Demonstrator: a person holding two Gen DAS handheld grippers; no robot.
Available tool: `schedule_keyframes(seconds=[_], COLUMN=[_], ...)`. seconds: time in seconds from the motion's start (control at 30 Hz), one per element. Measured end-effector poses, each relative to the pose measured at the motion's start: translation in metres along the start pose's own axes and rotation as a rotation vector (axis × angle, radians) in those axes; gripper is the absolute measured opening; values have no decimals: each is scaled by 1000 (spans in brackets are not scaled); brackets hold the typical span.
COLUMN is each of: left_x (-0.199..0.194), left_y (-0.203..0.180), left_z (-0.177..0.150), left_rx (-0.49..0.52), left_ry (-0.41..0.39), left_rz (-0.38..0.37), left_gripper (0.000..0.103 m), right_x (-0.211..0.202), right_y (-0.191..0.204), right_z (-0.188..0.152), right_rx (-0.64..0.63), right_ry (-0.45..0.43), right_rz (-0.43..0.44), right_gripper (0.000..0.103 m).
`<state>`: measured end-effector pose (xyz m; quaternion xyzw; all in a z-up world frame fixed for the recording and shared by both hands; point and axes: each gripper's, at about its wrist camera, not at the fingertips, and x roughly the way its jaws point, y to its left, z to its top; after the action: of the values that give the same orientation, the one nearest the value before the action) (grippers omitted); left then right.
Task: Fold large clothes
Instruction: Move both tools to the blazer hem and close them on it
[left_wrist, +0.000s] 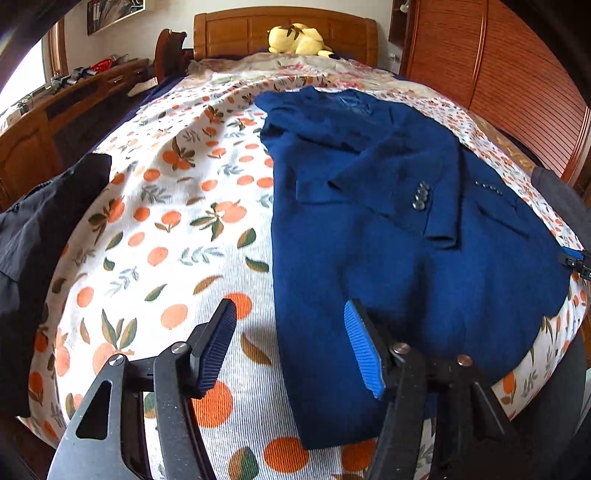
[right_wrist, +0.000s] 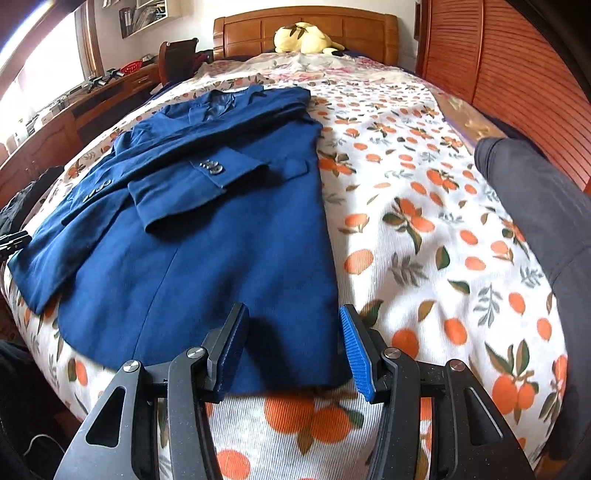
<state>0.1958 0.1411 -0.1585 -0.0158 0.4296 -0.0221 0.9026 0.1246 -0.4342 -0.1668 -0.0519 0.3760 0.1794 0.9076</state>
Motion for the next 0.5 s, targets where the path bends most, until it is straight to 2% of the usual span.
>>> schedule_keyframes(seconds=[0.2, 0.5], left_x=[1, -11], left_y=[4, 1], left_z=[-8, -21], left_rx=[-38, -49], left_ry=[12, -10], left_rz=[-34, -35], left_gripper=[56, 49], right_x=[2, 8], right_y=[-1, -2], right_z=[0, 2], right_rx=[-3, -16], right_ry=[7, 9], right_rz=[8, -12], right_gripper=[52, 52])
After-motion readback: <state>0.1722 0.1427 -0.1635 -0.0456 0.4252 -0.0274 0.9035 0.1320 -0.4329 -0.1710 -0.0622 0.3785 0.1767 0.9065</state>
